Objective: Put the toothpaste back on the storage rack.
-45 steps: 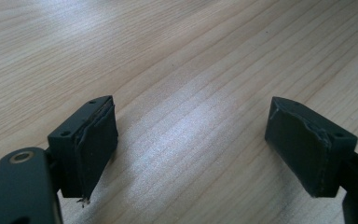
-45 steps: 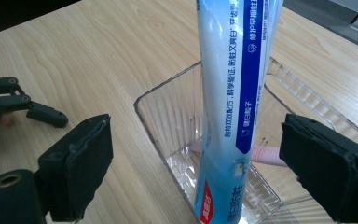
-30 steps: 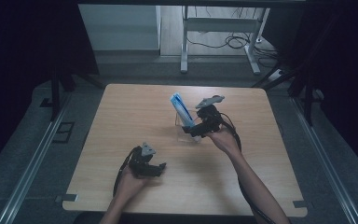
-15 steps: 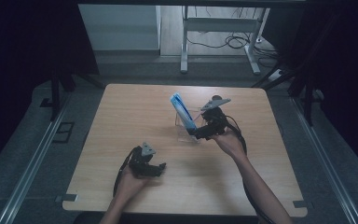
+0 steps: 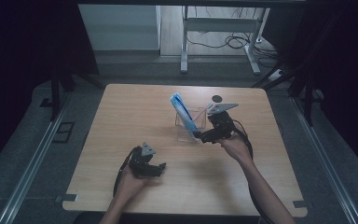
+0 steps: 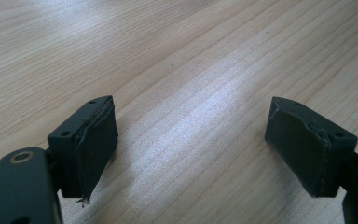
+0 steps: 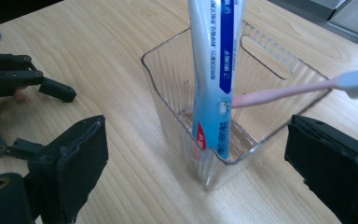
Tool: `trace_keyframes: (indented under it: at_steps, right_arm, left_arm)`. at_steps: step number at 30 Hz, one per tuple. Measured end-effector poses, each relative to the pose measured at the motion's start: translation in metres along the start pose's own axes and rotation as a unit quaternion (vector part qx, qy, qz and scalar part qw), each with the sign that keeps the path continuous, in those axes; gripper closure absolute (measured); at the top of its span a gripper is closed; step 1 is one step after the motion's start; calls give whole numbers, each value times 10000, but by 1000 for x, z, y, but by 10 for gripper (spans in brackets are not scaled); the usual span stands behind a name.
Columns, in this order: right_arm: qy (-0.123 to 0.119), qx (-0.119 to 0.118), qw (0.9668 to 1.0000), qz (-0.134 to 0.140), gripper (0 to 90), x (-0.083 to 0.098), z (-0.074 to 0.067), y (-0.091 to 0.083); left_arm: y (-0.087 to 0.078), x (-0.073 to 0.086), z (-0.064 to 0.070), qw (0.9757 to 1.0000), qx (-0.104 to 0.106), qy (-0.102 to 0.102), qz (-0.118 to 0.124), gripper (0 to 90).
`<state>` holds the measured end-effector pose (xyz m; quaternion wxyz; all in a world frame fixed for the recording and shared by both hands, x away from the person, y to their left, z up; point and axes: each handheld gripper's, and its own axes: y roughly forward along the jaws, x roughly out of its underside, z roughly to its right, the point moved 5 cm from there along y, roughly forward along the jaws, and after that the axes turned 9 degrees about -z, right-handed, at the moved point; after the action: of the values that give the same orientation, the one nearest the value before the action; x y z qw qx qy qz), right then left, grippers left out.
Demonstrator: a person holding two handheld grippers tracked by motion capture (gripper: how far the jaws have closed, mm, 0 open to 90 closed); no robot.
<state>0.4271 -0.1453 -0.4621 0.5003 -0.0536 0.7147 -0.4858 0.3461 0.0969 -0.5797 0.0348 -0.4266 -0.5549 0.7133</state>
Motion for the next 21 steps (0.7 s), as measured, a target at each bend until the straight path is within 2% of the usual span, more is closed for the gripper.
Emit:
trace_keyframes:
  at_steps: [21]
  right_arm:
    - [28, 141, 9999, 61, 55, 29, 4, -17]
  left_arm:
    - [0, 0, 0, 10000, -1, -12, 12, 169]
